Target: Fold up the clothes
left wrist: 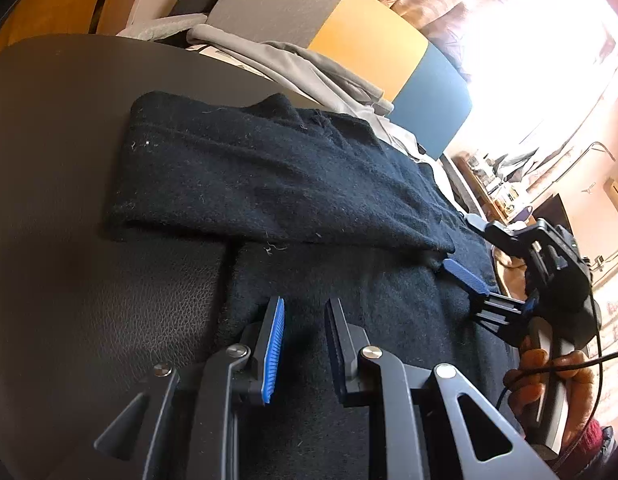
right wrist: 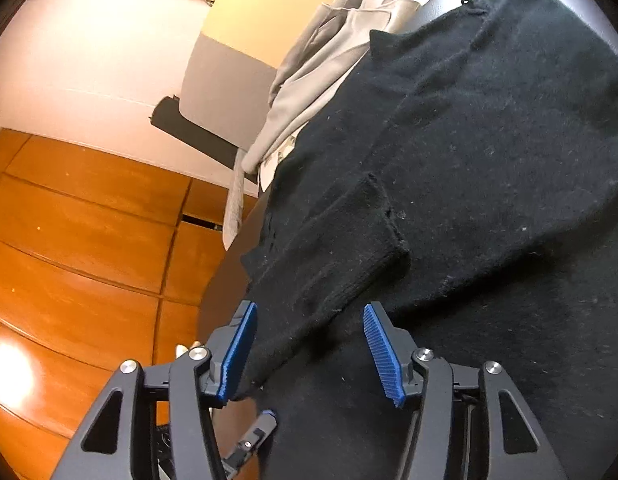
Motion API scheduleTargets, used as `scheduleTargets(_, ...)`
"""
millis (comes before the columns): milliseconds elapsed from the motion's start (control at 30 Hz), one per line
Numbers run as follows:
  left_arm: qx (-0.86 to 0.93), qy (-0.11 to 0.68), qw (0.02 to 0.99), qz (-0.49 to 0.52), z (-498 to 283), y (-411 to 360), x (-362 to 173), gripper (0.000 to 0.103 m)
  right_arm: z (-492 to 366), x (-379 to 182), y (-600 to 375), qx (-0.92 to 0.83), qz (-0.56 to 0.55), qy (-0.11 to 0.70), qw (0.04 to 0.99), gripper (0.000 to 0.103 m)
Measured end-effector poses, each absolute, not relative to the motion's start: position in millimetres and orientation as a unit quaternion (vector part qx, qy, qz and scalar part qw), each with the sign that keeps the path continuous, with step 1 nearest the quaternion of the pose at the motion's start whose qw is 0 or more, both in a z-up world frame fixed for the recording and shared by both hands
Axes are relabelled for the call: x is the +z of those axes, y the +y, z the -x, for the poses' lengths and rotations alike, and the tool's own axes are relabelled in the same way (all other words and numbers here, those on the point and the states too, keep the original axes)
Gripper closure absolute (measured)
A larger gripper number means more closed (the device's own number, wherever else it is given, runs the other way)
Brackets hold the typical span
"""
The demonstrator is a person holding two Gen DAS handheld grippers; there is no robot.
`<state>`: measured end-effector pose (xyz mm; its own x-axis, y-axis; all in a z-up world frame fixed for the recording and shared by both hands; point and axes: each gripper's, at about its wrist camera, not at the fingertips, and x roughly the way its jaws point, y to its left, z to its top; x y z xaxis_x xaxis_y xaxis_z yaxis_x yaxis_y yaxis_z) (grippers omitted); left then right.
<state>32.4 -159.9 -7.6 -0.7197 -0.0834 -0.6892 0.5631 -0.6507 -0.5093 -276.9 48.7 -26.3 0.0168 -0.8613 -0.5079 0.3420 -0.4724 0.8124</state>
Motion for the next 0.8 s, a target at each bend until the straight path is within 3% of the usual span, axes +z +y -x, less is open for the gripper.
scheduleTargets(200, -0.850, 0.379, 0.188, -0.315, -34.7, -160.2, -9.4, 0.083, 278.3, -35.6, 35.8, -0.655, -0.553, -0.258, 0.447, 0.045)
scheduleTargets(300, -0.850, 0.381, 0.186, -0.312, -36.6, -159.7, -10.2, 0.083, 276.7, -36.3, 22.6, -0.668, -0.556, -0.234, 0.435, 0.053)
scheduleTargets(400, -0.850, 0.389, 0.182, -0.306, -39.0, -160.2, -11.5, 0.083, 273.7, -35.6, 11.7, -0.681, -0.557, -0.204, 0.428, 0.070)
scheduleTargets(433, -0.849, 0.392, 0.180, -0.304, -40.4, -159.8, -11.4, 0.083, 272.6, -35.2, 8.1, -0.686, -0.558, -0.193, 0.426, 0.089)
scheduleTargets(467, -0.848, 0.398, 0.178, -0.302, -42.0, -160.4, -11.2, 0.083, 270.6, -33.1, 4.3, -0.692, -0.556, -0.177, 0.425, 0.097)
scheduleTargets(567, -0.838, 0.423, 0.174, -0.299, -43.6, -165.4, -10.3, 0.083, 261.0, -16.5, -8.9, -0.715, -0.540, -0.106, 0.432, 0.097)
scheduleTargets(800, -0.839, 0.428, 0.158, -0.296, -30.8, -163.8, 0.8, 0.082, 231.3, 80.0, -51.4, -0.758, -0.420, 0.032, 0.499, 0.097)
